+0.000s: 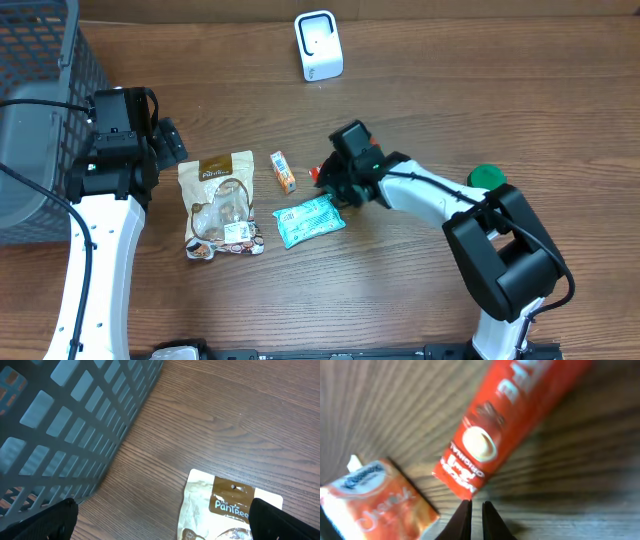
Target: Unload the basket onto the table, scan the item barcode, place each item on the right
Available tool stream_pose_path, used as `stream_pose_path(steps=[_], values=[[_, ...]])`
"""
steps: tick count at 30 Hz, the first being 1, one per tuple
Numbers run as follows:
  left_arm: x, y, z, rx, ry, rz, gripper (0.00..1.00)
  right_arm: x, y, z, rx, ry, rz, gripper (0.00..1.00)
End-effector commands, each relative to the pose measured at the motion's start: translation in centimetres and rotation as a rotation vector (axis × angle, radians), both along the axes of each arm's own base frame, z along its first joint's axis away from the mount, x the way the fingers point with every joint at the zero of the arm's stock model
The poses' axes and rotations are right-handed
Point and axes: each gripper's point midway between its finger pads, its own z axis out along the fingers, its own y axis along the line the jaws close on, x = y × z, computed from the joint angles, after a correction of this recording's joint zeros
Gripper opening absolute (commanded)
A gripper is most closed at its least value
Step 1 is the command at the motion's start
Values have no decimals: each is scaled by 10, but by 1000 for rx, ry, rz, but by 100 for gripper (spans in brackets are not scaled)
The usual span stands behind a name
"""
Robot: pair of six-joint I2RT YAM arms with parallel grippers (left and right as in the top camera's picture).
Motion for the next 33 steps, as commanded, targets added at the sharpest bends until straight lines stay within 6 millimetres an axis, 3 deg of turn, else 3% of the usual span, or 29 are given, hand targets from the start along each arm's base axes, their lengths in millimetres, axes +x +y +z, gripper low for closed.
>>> stream_pose_path(steps=[1,4,7,12,16,18,22,27,31,33], values=[[1,3,5,15,-9,8,100,26,8,54,93,-167,261,9],[1,3,5,15,-9,8,100,41,-2,86,65,-265,304,8],[1,3,5,15,-9,8,100,67,-27,95,-64,-356,221,6],[1,3,5,15,-9,8,100,95,-77,80,-340,-424,55,5],[1,3,5,15,-9,8,100,105,-77,60,-366,-439,54,5],[1,3,5,15,-9,8,100,110,-82,38,-407,-422,49,6],[1,3,5,15,-9,8,100,104,-94,17,-441,-356,50,7],[1,3,5,15,-9,8,100,75,-107,0,-489,-220,84,6],[1,3,5,15,-9,8,100,51,-84,5,-348,-127,173,7],[1,3,5,15,-9,8,100,36,-86,9,-338,-72,191,9]])
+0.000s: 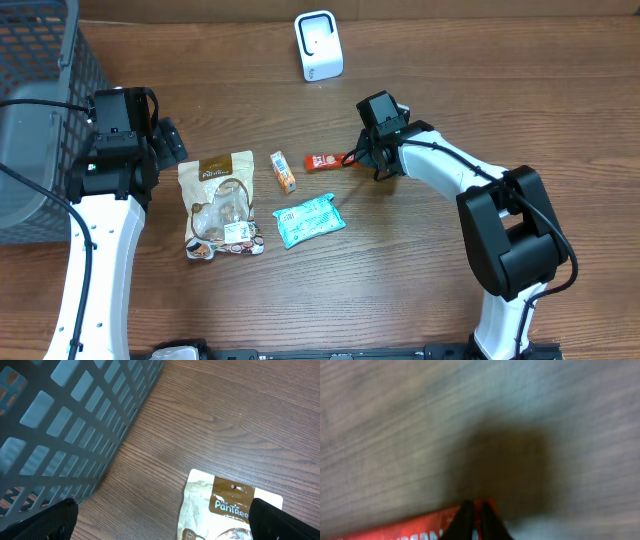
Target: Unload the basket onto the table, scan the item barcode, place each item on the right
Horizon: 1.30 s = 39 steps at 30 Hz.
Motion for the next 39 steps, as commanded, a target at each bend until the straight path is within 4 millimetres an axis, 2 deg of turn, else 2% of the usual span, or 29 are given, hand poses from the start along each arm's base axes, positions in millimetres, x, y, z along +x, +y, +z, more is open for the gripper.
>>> stream_pose_path(steps=[1,5,11,14,19,22,24,29,35,39], values=[[2,3,5,15,-9,9,100,-21,9,15,75,82,37,10],[2,3,5,15,-9,9,100,-52,-4,10,27,209,31,11],[2,3,5,15,-9,9,100,-88,2,10,90,369,45,14],[2,3,5,15,-9,9,100,-92,8,20,139,405,80,14],[2,3,5,15,-9,9,100,-83,21,60,210,400,224,21],[2,3,5,15,-9,9,100,-84,27,66,199,383,306,26],[2,3,5,15,-9,9,100,-87,29,64,163,374,367,28],[2,3,5,15,-9,9,100,-84,-1,45,-161,312,395,29],[2,3,5,15,-9,9,100,-87,12,27,-178,269,534,30],[2,3,5,15,-9,9,100,-91,15,17,-186,258,596,35]])
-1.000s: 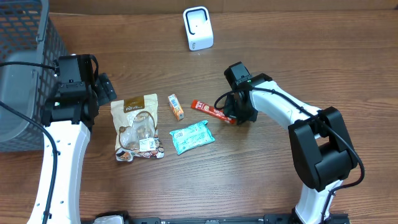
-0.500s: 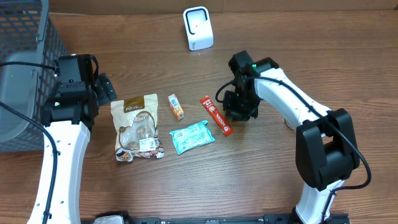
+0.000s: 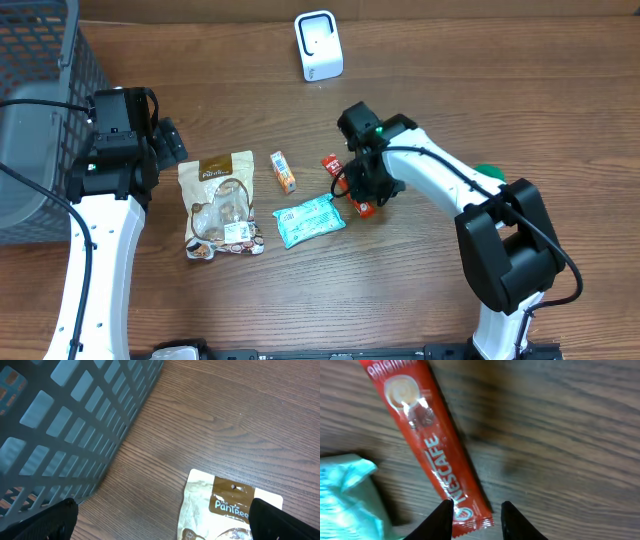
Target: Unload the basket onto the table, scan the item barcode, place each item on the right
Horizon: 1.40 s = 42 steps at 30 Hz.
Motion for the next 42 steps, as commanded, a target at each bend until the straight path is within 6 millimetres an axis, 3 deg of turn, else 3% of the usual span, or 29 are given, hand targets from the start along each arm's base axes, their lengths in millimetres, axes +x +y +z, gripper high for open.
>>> stream_pose_path(steps=[1,16,21,27,40,42], values=[[2,3,5,15,-9,8,100,-2,-2,-2,-17,-27,80,36],[2,3,5,15,-9,8,100,3,9,-4,38,-45,114,37],[2,3,5,15,-9,8,100,8,14,15,66,-32,113,37],[2,3,5,15,-9,8,100,7,14,15,64,-28,113,37],[2,3,5,15,-9,8,100,-5,15,-17,66,55,116,35],[2,3,5,15,-9,8,100,-6,14,-20,65,57,116,29]])
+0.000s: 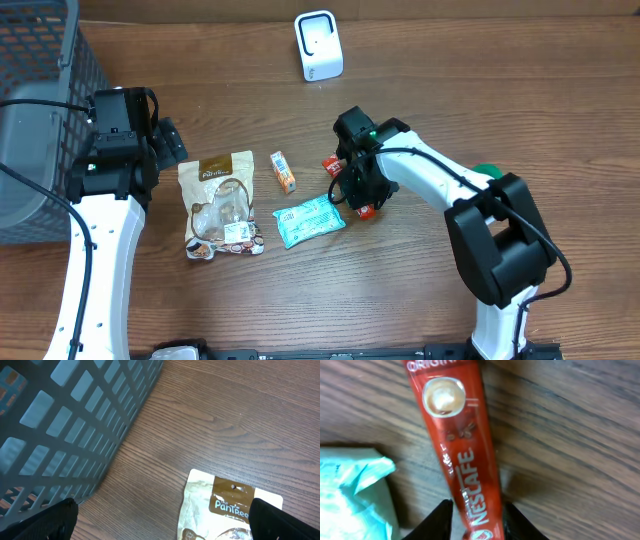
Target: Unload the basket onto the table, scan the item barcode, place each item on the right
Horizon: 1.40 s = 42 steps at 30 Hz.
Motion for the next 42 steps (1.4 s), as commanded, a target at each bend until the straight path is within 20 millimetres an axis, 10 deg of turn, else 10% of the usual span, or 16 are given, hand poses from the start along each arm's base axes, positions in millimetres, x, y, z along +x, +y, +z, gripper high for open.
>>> stream_pose_path(steps=[1,16,18,22,42], values=[[2,3,5,15,-10,9,100,-3,-2,-8,-1,14,2,25],[2,3,5,15,-10,9,100,-10,-6,-9,-13,42,1,22],[2,3,5,15,-10,9,100,-11,-8,-9,-22,48,1,4],[2,3,5,15,-10,9,100,-7,-7,-2,13,46,-26,4],[2,3,5,15,-10,9,100,-22,77,174,1051,446,-203,4]])
